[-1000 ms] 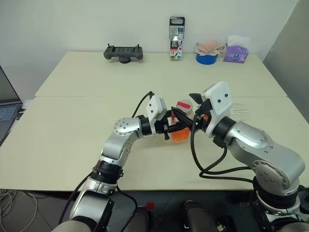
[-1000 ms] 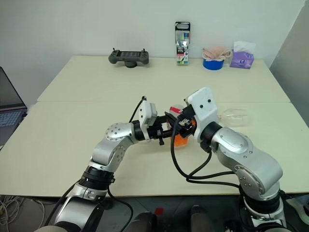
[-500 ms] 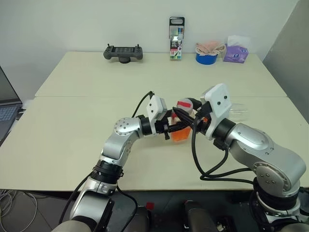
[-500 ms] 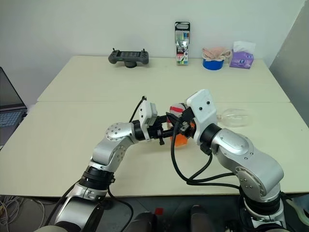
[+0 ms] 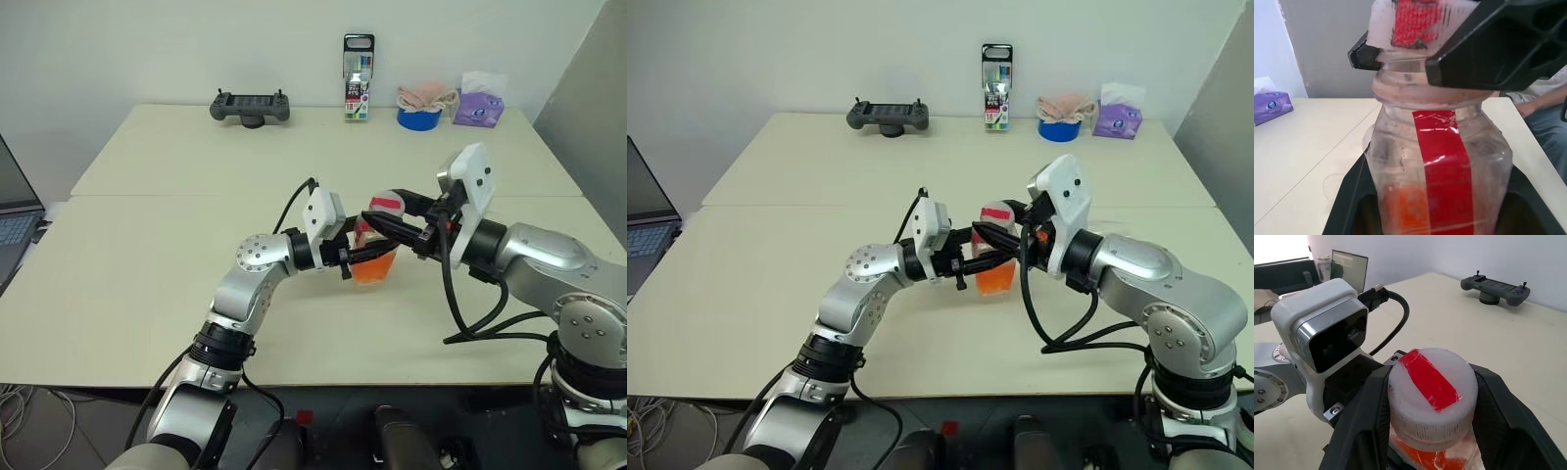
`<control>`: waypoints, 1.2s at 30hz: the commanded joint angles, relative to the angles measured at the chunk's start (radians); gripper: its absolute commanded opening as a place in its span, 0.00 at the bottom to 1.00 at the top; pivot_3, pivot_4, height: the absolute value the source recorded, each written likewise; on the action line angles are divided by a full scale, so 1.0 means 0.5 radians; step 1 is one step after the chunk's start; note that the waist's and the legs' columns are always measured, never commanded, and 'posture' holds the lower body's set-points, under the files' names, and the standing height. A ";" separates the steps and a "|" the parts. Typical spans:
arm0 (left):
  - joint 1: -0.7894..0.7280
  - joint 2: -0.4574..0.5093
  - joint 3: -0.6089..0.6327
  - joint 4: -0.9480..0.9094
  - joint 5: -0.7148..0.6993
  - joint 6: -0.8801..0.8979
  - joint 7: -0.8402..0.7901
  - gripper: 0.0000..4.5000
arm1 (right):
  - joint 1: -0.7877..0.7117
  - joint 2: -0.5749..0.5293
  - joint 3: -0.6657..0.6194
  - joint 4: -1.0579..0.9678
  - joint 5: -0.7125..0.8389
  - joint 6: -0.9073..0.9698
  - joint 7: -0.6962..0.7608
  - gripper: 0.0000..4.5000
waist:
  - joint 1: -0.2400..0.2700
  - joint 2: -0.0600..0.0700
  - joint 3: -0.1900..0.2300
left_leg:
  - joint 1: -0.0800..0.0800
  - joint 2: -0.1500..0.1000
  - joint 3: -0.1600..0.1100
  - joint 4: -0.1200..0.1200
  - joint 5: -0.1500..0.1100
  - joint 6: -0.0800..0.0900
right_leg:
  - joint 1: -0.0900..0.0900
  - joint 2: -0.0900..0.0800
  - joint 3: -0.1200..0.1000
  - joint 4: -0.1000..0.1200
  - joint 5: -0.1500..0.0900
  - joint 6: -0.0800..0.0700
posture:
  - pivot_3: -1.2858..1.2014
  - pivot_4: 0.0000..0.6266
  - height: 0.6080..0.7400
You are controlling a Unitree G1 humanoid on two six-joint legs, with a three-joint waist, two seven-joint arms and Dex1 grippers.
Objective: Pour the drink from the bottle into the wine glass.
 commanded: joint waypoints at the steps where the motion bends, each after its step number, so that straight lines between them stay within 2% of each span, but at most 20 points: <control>1: 0.050 0.038 0.006 -0.028 0.027 -0.028 -0.003 0.38 | -0.044 -0.038 -0.180 -0.096 0.186 -0.081 0.069 0.41 | 0.001 0.000 0.000 | 0.000 0.000 0.000 0.000 0.000 0.000 | 0.000 0.000 0.000 0.000 0.000 0.000 | 0.52 0.24 1.00; 9: 0.023 0.032 0.009 0.007 0.034 -0.043 0.020 0.38 | -0.041 -0.296 -0.141 -0.109 0.225 -0.083 0.211 0.41 | 0.001 0.000 0.000 | 0.000 0.000 0.000 0.001 0.000 0.000 | 0.000 0.000 0.000 0.000 0.000 0.000 | 0.52 0.24 1.00; 18: -0.008 -0.001 -0.010 0.071 0.041 -0.116 0.046 0.38 | -0.178 -0.388 0.114 -0.073 0.121 -0.102 0.308 0.41 | 0.001 0.000 0.000 | 0.000 0.000 0.000 0.001 0.000 0.000 | 0.000 0.000 0.000 0.001 0.000 0.000 | 0.52 0.24 1.00; 27: -0.013 -0.026 0.015 0.079 0.027 -0.164 0.063 0.38 | -0.227 -0.415 0.209 0.035 -0.029 -0.173 0.377 0.41 | 0.002 0.000 0.000 | -0.001 0.000 0.000 0.001 0.000 0.000 | 0.000 0.000 0.000 0.000 0.000 0.000 | 0.52 0.24 1.00; 34: -0.013 -0.042 0.031 0.101 0.030 -0.199 0.072 0.38 | -0.232 -0.337 0.173 0.061 -0.052 -0.201 0.347 0.95 | 0.001 0.000 0.000 | 0.000 0.000 0.000 0.001 0.000 0.000 | 0.000 0.000 -0.001 0.001 0.000 0.000 | 0.52 0.24 1.00; 35: -0.011 -0.043 0.031 0.104 0.032 -0.200 0.071 0.38 | -0.230 -0.336 0.171 0.058 -0.059 -0.204 0.342 0.99 | 0.001 0.000 0.000 | 0.000 0.000 -0.001 0.001 0.000 0.000 | 0.000 0.000 -0.001 0.000 0.000 0.000 | 0.52 0.24 1.00; 36: -0.011 -0.044 0.031 0.106 0.032 -0.200 0.070 0.38 | -0.230 -0.336 0.169 0.056 -0.062 -0.203 0.339 1.00 | 0.002 0.000 0.000 | 0.000 0.000 0.000 0.001 0.000 0.000 | 0.000 0.000 -0.001 0.000 0.000 0.000 | 0.52 0.24 1.00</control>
